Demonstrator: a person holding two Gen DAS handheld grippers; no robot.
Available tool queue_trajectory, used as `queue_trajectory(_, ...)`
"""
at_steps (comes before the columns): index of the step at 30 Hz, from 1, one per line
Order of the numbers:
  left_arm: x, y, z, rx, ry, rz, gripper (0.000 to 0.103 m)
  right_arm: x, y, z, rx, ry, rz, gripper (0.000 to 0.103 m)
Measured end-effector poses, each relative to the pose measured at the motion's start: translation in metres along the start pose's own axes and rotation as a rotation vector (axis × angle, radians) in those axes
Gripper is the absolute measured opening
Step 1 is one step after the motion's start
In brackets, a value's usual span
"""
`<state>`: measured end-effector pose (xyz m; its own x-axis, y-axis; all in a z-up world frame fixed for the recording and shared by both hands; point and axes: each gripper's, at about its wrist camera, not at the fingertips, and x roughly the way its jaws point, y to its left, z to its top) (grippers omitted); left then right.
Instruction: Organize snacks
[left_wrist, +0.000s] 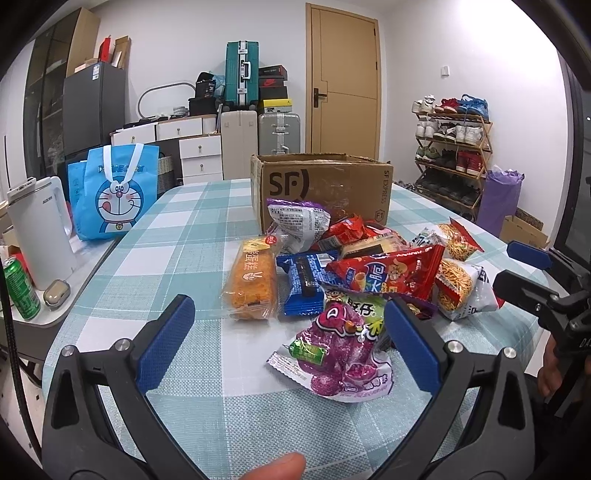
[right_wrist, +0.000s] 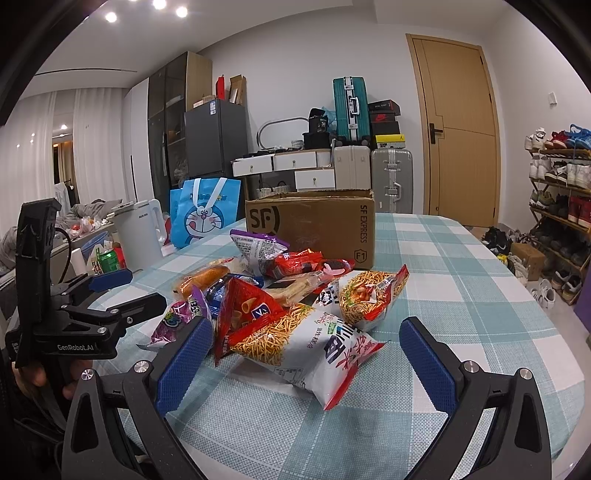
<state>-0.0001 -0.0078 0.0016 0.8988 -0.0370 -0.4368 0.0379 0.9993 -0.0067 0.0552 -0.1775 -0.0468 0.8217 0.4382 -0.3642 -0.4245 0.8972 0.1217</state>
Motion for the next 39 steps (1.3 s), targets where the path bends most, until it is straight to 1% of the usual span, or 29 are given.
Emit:
queue_trajectory(18,0.009,-0.006,-0.004,0.027,0.042,-0.024,0.102,0.004,-0.003,0.0,0.011,0.03,-0.007,0.103)
queue_trajectory(29,0.024,-0.013,-0.008,0.057,0.103,-0.076,0.102,0.006,-0.003,0.0,0.015,0.047,-0.006,0.103)
queue_trajectory(32,0.031,-0.016,-0.009,0.073,0.123,-0.063,0.102,0.007,-0.003,0.0,0.015,0.05,-0.006,0.103)
queue_trajectory(39,0.05,-0.016,-0.008,0.075,0.166,-0.074,0.102,0.01,-0.003,-0.001,0.012,0.067,-0.01,0.103)
